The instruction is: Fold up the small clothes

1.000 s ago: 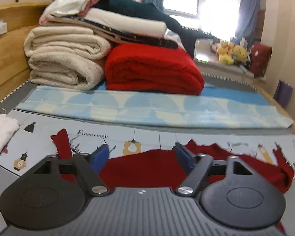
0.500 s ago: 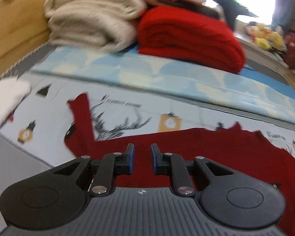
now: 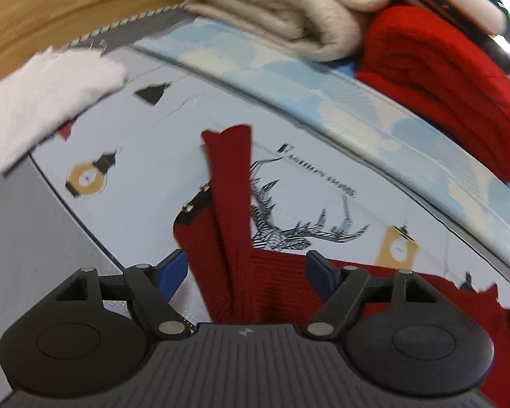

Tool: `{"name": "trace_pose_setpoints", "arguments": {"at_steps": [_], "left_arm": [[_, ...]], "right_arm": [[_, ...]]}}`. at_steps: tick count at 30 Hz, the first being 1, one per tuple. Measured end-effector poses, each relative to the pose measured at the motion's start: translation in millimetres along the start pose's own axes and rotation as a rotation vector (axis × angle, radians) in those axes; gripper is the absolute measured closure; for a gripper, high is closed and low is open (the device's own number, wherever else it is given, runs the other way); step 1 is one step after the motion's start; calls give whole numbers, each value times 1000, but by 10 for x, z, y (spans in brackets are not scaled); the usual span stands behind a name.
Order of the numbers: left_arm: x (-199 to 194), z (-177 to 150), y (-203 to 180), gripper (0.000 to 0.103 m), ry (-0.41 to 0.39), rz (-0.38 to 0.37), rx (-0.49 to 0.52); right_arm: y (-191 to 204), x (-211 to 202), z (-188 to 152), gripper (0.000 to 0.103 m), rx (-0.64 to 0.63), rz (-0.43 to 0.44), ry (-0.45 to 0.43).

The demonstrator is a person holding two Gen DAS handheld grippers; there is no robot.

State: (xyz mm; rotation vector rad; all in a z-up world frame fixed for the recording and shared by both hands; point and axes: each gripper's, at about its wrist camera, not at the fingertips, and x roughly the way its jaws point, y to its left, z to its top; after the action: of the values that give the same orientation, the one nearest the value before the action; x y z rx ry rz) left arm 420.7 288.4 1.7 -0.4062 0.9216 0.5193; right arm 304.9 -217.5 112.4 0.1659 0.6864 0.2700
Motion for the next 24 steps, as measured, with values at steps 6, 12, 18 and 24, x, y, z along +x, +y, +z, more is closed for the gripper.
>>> {"name": "trace_pose_setpoints", "arguments": {"at_steps": [6, 12, 18, 24], "left_arm": [[235, -23, 13, 22, 61, 21, -32], [288, -64, -31, 25, 68, 40, -11], [359, -132, -127, 90, 91, 63, 86], [211, -112, -224, 92, 34, 68, 129]], "right_arm": [[-44, 71, -22, 75, 1, -5, 23], [-65, 126, -45, 75, 13, -8, 46], [-55, 112, -51, 74, 12, 5, 46], [-92, 150, -59, 73, 12, -6, 63]]}}
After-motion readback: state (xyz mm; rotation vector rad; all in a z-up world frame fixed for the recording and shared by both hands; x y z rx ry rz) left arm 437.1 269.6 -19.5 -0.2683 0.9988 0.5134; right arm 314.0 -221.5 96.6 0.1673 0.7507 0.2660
